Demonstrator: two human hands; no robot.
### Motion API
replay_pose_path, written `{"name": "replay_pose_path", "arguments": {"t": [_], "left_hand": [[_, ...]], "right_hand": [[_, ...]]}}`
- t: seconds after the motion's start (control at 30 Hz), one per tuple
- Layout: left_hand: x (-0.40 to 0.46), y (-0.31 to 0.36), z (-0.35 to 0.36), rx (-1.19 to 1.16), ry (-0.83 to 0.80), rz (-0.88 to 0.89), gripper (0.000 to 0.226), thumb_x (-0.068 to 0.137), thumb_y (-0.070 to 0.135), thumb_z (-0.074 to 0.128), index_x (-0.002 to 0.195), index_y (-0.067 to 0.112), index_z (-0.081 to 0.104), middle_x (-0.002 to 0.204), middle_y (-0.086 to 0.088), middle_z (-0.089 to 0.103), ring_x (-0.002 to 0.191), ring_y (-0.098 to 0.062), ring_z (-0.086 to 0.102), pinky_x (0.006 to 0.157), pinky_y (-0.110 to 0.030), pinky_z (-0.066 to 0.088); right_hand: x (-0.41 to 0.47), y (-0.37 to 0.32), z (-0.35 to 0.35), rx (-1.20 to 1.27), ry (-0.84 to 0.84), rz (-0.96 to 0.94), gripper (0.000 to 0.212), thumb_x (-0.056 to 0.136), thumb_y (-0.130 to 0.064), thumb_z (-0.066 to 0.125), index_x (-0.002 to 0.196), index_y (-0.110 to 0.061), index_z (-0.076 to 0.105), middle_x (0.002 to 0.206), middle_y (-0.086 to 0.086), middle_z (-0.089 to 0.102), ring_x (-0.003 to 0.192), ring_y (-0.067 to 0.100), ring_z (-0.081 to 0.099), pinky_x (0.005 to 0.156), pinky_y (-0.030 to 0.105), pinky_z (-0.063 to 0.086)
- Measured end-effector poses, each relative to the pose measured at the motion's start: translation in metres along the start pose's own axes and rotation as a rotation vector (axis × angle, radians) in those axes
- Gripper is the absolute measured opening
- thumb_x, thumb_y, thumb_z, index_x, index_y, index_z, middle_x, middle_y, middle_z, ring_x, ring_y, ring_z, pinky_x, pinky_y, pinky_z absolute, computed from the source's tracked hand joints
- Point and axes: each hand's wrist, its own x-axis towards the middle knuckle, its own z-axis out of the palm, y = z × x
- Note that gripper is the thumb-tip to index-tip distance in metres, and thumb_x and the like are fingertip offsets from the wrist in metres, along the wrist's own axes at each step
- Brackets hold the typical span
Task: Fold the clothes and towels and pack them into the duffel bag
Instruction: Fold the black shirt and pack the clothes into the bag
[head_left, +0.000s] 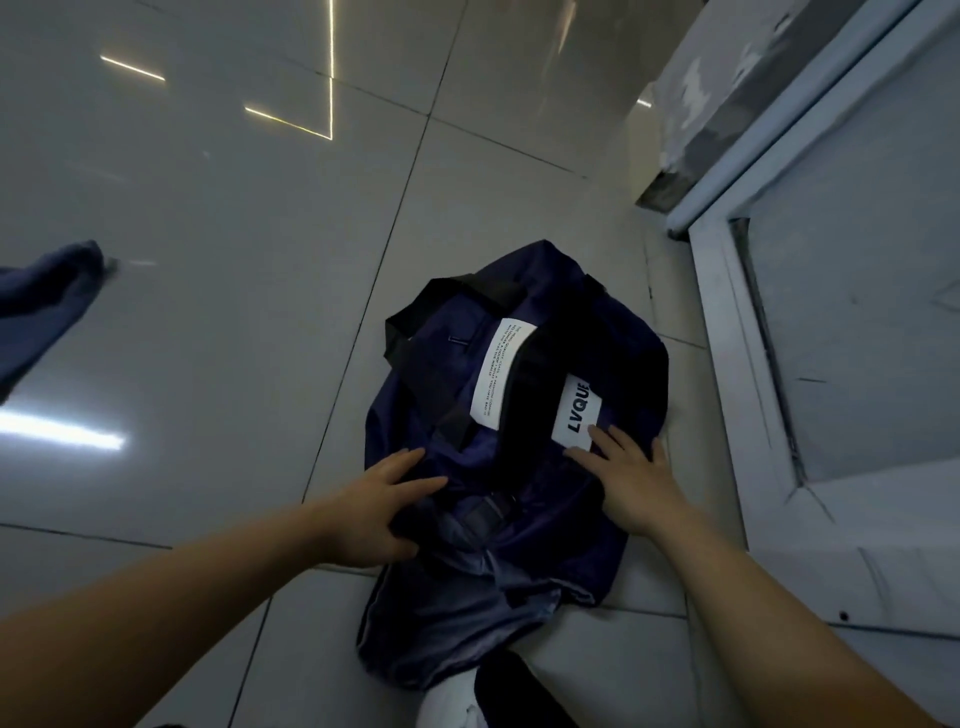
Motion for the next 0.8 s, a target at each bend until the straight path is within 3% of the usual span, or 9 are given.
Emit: {"name": "replay_pose_path", "arguments": {"t": [0.07, 0.13, 0.23, 0.3, 0.4, 0.53, 0.6, 0.7, 0.8], "left_hand": [[-0.003, 0.002, -0.002, -0.043, 0.053, -0.007, 0.072, 0.089, 0.033, 0.063, 0.150, 0.031, 0.025, 0.160, 0.004, -0.002, 0.148, -0.015, 0.001, 0.115, -0.022, 0.010], [-0.011, 0.001, -0.010, -0.088, 0.180, -0.021, 0.058, 0.087, 0.042, 0.058, 0.141, 0.025, 0.045, 0.155, 0.003, 0.025, 0.141, -0.016, 0.028, 0.109, -0.016, 0.021], [-0.032, -0.017, -0.025, -0.093, 0.396, -0.072, 0.045, 0.082, 0.043, 0.057, 0.117, 0.017, 0.065, 0.133, -0.001, 0.051, 0.118, -0.021, 0.053, 0.096, -0.019, 0.037], [-0.053, -0.039, -0.031, -0.030, 0.542, -0.147, 0.024, 0.086, 0.022, 0.067, 0.109, 0.014, 0.068, 0.132, -0.006, 0.050, 0.120, -0.026, 0.052, 0.097, -0.028, 0.038], [-0.098, -0.075, -0.036, 0.032, 0.672, -0.308, 0.019, 0.081, 0.011, 0.072, 0.101, 0.013, 0.071, 0.128, -0.011, 0.054, 0.118, -0.032, 0.053, 0.095, -0.041, 0.043], [-0.179, -0.127, -0.030, 0.193, 0.639, -0.457, 0.019, 0.071, 0.009, 0.078, 0.090, 0.011, 0.073, 0.109, -0.016, 0.064, 0.096, -0.038, 0.064, 0.080, -0.045, 0.052], [-0.225, -0.148, -0.021, 0.298, 0.610, -0.555, 0.021, 0.074, 0.027, 0.063, 0.089, 0.014, 0.072, 0.101, -0.012, 0.066, 0.086, -0.035, 0.067, 0.072, -0.043, 0.054], [-0.283, -0.171, -0.006, 0.411, 0.559, -0.703, 0.040, 0.071, 0.036, 0.043, 0.091, 0.017, 0.072, 0.102, -0.010, 0.066, 0.090, -0.033, 0.065, 0.075, -0.040, 0.046], [-0.331, -0.188, 0.007, 0.475, 0.491, -0.834, 0.042, 0.067, 0.033, 0.051, 0.101, 0.018, 0.071, 0.113, -0.011, 0.065, 0.103, -0.031, 0.062, 0.081, -0.042, 0.045]], "right_hand": [[-0.004, -0.011, -0.006, 0.239, 0.201, 0.028, 0.057, 0.091, -0.002, 0.043, 0.142, -0.027, 0.043, 0.157, 0.004, 0.024, 0.144, 0.025, 0.020, 0.117, 0.049, 0.010], [-0.011, -0.029, -0.016, 0.474, 0.503, -0.006, 0.045, 0.082, 0.004, 0.040, 0.112, -0.013, 0.068, 0.126, 0.007, 0.059, 0.119, 0.028, 0.052, 0.103, 0.042, 0.038], [-0.026, -0.078, -0.029, 0.547, 0.648, -0.258, 0.035, 0.070, -0.006, 0.038, 0.085, -0.013, 0.069, 0.093, 0.000, 0.066, 0.089, 0.023, 0.061, 0.080, 0.041, 0.049], [-0.031, -0.117, -0.035, 0.521, 0.583, -0.409, 0.029, 0.074, -0.013, 0.039, 0.081, -0.015, 0.067, 0.090, -0.002, 0.064, 0.083, 0.021, 0.060, 0.076, 0.036, 0.047], [-0.025, -0.172, -0.041, 0.461, 0.440, -0.558, 0.028, 0.078, -0.018, 0.040, 0.082, -0.015, 0.067, 0.091, -0.001, 0.064, 0.081, 0.023, 0.060, 0.074, 0.033, 0.041], [-0.011, -0.240, -0.051, 0.235, 0.271, -0.727, 0.033, 0.081, -0.020, 0.042, 0.104, -0.019, 0.066, 0.108, 0.004, 0.062, 0.097, 0.031, 0.060, 0.082, 0.039, 0.041], [-0.006, -0.274, -0.058, 0.111, 0.176, -0.806, 0.035, 0.087, -0.020, 0.048, 0.121, -0.023, 0.057, 0.127, 0.003, 0.053, 0.115, 0.028, 0.052, 0.093, 0.035, 0.038], [0.001, -0.326, -0.072, -0.019, 0.037, -0.895, 0.040, 0.092, -0.024, 0.047, 0.132, -0.024, 0.047, 0.137, 0.002, 0.043, 0.124, 0.027, 0.045, 0.099, 0.034, 0.038], [0.004, -0.382, -0.086, -0.177, -0.042, -0.967, 0.045, 0.093, -0.028, 0.048, 0.137, -0.024, 0.041, 0.140, 0.005, 0.039, 0.125, 0.028, 0.045, 0.100, 0.036, 0.041]]}}
